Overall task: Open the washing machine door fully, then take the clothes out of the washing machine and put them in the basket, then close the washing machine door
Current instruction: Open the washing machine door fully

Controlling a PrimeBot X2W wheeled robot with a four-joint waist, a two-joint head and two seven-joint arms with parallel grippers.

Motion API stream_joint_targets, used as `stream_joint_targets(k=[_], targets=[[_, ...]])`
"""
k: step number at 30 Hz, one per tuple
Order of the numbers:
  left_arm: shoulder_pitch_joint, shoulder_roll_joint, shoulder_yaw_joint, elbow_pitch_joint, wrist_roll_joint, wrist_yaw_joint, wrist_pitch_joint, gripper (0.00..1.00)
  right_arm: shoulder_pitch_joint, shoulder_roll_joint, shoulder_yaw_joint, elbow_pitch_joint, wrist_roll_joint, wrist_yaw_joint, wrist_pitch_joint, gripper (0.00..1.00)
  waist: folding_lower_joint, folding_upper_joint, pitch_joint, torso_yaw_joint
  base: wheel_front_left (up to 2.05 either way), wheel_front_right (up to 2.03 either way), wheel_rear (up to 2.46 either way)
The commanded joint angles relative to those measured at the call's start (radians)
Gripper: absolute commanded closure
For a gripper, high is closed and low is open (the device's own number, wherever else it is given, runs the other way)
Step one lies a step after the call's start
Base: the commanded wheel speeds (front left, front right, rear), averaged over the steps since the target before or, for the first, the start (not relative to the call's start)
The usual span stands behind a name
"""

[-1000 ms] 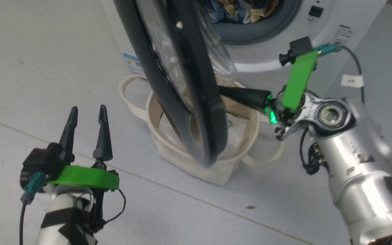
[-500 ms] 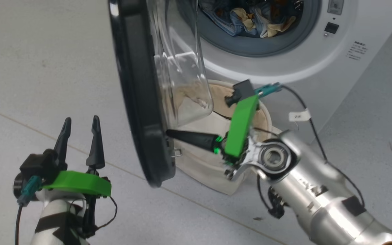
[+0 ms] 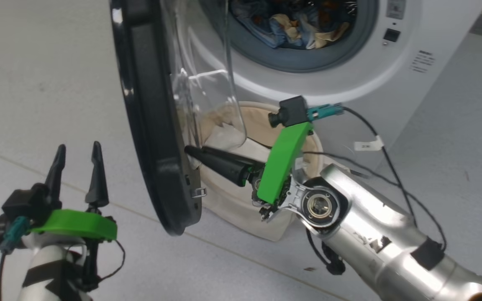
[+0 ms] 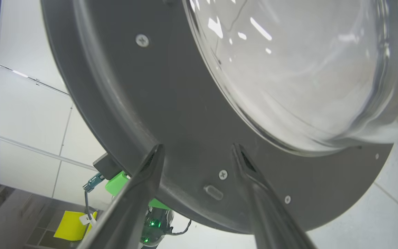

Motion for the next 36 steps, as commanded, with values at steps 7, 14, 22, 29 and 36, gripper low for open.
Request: stream_joint_targets(k=[7,14,22,29,36], targets=[[-0.026,0.090,0.065,-0.028,-0.019,-0.011,-0.006,0.00,0.050,-0.123,0.034,-0.146,-0.223,0.001,-0.310,0.00,0.0000,0.0000,-0.026,-0.074,0.00,0.00,0.00],[0.004,0.135,0.093,-0.036,-0.045,-0.013,-0.006,0.00,0.132,-0.230,-0.014,-0.114,-0.408,0.001,-0.589,0.00,0.0000,0.0000,-0.049,-0.125,0.00,0.00,0.00],[0.029,0.174,0.092,-0.034,-0.074,-0.014,-0.006,0.00,0.296,-0.209,-0.373,-0.143,-0.710,0.001,-0.621,0.00,0.0000,0.0000,-0.059,-0.154,0.00,0.00,0.00],[0.042,0.202,0.054,-0.039,-0.092,-0.014,-0.006,0.00,0.466,-0.178,-0.582,-0.244,-1.006,0.001,-0.621,0.00,0.0000,0.0000,-0.066,-0.167,0.00,0.00,0.00],[0.058,0.219,0.027,-0.055,-0.107,-0.014,-0.006,0.00,0.543,-0.154,-0.713,-0.283,-1.064,0.001,-0.621,0.00,0.0000,0.0000,-0.072,-0.169,0.00,0.00,0.00]])
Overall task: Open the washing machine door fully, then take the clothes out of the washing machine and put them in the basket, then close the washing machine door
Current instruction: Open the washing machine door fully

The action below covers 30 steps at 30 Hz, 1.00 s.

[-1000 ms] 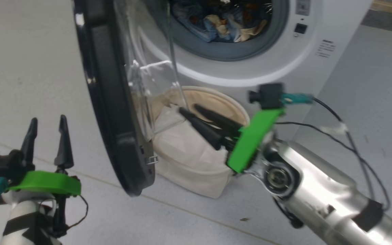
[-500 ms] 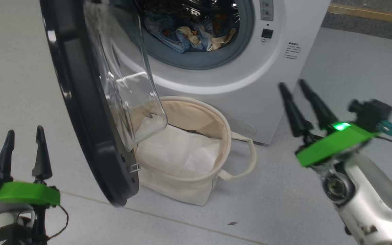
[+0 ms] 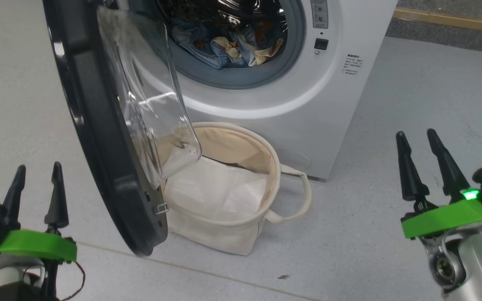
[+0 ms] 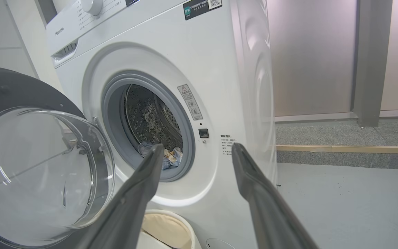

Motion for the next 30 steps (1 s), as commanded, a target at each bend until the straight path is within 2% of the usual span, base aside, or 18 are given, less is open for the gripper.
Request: stream_joint_targets(k=[1,28,29,30], targets=[[-0.024,0.046,0.029,-0.038,-0.010,-0.006,-0.006,0.00,-0.009,0.000,0.010,-0.037,-0.009,0.001,-0.012,0.00,0.0000,-0.0001,0.000,0.000,0.00,0.00,0.00],[0.000,0.063,-0.011,-0.024,-0.117,-0.006,-0.006,0.00,0.021,0.038,-0.061,-0.022,-0.021,0.001,0.029,0.00,0.0000,-0.0001,-0.033,0.006,0.00,0.00,0.00],[0.000,0.063,-0.010,-0.025,-0.120,-0.006,-0.006,0.03,0.020,0.039,-0.061,-0.022,-0.021,0.001,0.030,0.00,0.0000,-0.0001,-0.032,0.006,0.00,0.00,0.00],[0.000,0.063,-0.010,-0.024,-0.122,-0.006,-0.006,0.49,0.019,0.039,-0.060,-0.021,-0.021,0.001,0.031,0.00,0.0000,-0.0001,-0.032,0.007,0.00,0.00,0.00]])
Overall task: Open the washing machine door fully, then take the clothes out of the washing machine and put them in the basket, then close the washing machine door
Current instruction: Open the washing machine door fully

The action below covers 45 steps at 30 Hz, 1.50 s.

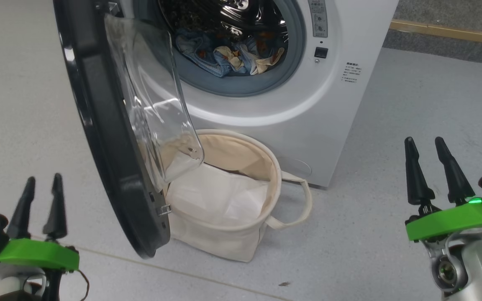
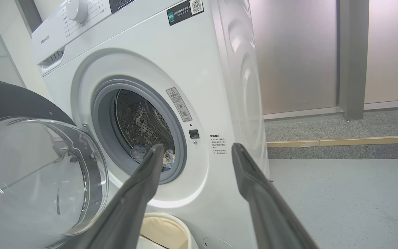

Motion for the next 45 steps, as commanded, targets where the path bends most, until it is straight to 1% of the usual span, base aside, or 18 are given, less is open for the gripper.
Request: stream_joint_targets(k=[1,2,6,8,10,14,15,18,21,25,27,29,32,36,40,43,45], targets=[[-0.032,0.044,0.036,-0.032,-0.007,-0.006,-0.006,0.85,-0.008,-0.004,0.012,-0.028,-0.008,0.001,0.003,0.00,0.0000,-0.0001,0.001,0.001,0.00,0.00,0.00],[-0.032,0.045,0.036,-0.033,-0.008,-0.006,-0.006,1.00,-0.008,-0.004,0.012,-0.027,-0.008,0.001,0.004,0.00,0.0000,-0.0001,0.001,0.002,0.00,0.00,0.00],[-0.037,0.038,0.051,-0.039,-0.031,-0.001,-0.006,1.00,-0.009,-0.004,0.008,-0.021,-0.010,0.001,0.006,0.00,0.0000,-0.0001,0.000,0.004,0.00,0.00,0.00],[-0.050,0.034,0.064,-0.078,-0.032,0.020,-0.006,1.00,-0.008,-0.005,0.003,-0.020,-0.010,0.001,0.006,0.00,0.0000,-0.0001,0.001,0.009,0.00,0.00,0.00],[-0.072,0.022,0.062,-0.154,-0.027,0.047,-0.002,1.00,-0.004,-0.007,-0.005,-0.020,-0.011,0.001,0.005,0.00,0.0000,-0.0001,-0.002,0.018,0.00,0.00,0.00],[-0.125,-0.020,0.023,-0.407,-0.007,0.102,0.046,1.00,0.007,-0.008,-0.021,-0.024,-0.012,0.001,0.008,0.00,0.0000,-0.0001,-0.007,0.040,0.00,0.00,0.00],[-0.125,-0.020,0.023,-0.407,-0.007,0.102,0.046,1.00,0.007,-0.008,-0.021,-0.024,-0.012,0.001,0.008,0.00,0.0000,-0.0001,-0.007,0.040,0.00,0.00,0.00],[-0.149,-0.066,-0.042,-0.588,-0.005,0.137,0.145,1.00,0.008,-0.007,-0.023,-0.031,-0.015,0.001,0.014,0.00,0.0000,-0.0001,-0.009,0.048,0.00,0.00,0.00],[-0.148,-0.097,-0.122,-0.709,0.010,0.173,0.277,1.00,0.006,-0.006,-0.021,-0.036,-0.017,0.001,0.018,0.00,0.0000,-0.0001,-0.010,0.052,0.00,0.00,0.00],[-0.100,-0.149,-0.221,-0.795,0.000,0.238,0.465,1.00,0.004,-0.005,-0.024,-0.040,-0.018,0.001,0.019,0.00,0.0000,-0.0001,-0.008,0.056,0.00,0.00,0.00],[-0.072,-0.171,-0.263,-0.819,-0.005,0.274,0.527,1.00,0.004,-0.006,-0.027,-0.042,-0.018,0.001,0.019,0.00,0.0000,-0.0001,-0.004,0.061,0.00,0.00,0.00],[-0.041,-0.188,-0.302,-0.820,-0.011,0.305,0.567,1.00,0.003,-0.007,-0.028,-0.043,-0.019,0.001,0.020,0.00,0.0000,-0.0001,-0.001,0.065,0.00,0.00,0.00],[0.006,-0.201,-0.348,-0.791,-0.015,0.339,0.593,1.00,-0.003,-0.006,-0.022,-0.043,-0.019,0.001,0.021,0.00,0.0000,-0.0001,0.004,0.069,0.00,0.00,0.00],[0.048,-0.210,-0.387,-0.718,-0.024,0.359,0.584,1.00,-0.013,-0.005,-0.017,-0.043,-0.018,0.001,0.019,0.00,0.0000,-0.0001,0.009,0.078,0.00,0.00,0.00],[0.047,-0.216,-0.390,-0.619,-0.042,0.367,0.532,1.00,-0.023,-0.002,-0.008,-0.038,-0.015,0.001,0.015,0.00,0.0000,-0.0001,0.011,0.087,0.00,0.00,0.00],[0.032,-0.219,-0.356,-0.534,-0.080,0.368,0.464,1.00,-0.031,0.001,0.010,-0.035,-0.016,0.001,0.013,0.00,0.0000,-0.0001,0.012,0.090,0.00,0.00,0.00],[0.020,-0.220,-0.338,-0.481,-0.078,0.370,0.417,1.00,-0.035,0.003,0.020,-0.032,-0.014,0.001,0.011,0.00,0.0000,-0.0001,0.013,0.092,0.00,0.00,0.00]])
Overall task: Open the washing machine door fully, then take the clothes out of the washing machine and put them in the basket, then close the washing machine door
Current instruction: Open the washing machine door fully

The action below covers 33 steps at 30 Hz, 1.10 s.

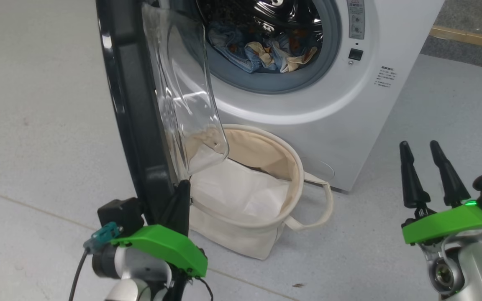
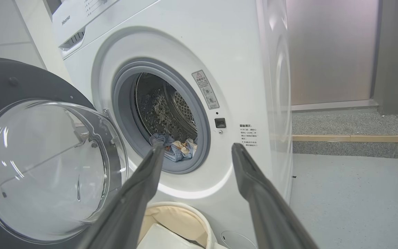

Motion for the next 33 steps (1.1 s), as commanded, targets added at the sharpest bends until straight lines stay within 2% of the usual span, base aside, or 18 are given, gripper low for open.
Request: stream_joint_targets(k=[1,8,11,15,23,33], targets=[[-0.063,-0.006,0.051,0.002,0.001,0.006,-0.042,1.00,-0.048,0.000,0.025,-0.027,-0.001,0.001,-0.008,0.00,0.0000,-0.0001,0.000,0.003,0.00,0.00,0.00],[-0.080,-0.007,0.081,0.059,0.012,0.036,-0.140,1.00,-0.051,0.003,0.039,-0.024,0.005,0.001,-0.023,0.00,0.0000,-0.0001,-0.002,0.043,0.00,0.00,0.00],[-0.083,-0.006,0.107,0.062,0.014,0.061,-0.171,1.00,-0.048,0.004,0.035,-0.024,0.013,0.001,-0.031,0.00,0.0000,-0.0001,-0.005,0.091,0.00,0.00,0.00],[-0.084,0.004,0.137,0.072,0.004,0.068,-0.186,1.00,-0.041,0.006,0.035,-0.025,0.018,0.001,-0.036,0.00,0.0000,-0.0001,-0.008,0.132,0.00,0.00,0.00],[-0.166,0.032,0.227,0.166,-0.059,0.026,-0.245,1.00,-0.058,0.010,0.068,-0.043,0.021,0.001,-0.037,0.00,0.0000,-0.0001,0.029,0.247,0.00,0.00,0.00],[-0.344,0.037,0.327,0.395,-0.142,-0.042,-0.368,1.00,-0.121,-0.006,0.096,-0.072,0.005,0.001,-0.003,0.00,0.0000,-0.0001,0.147,0.352,0.00,0.00,0.00]])
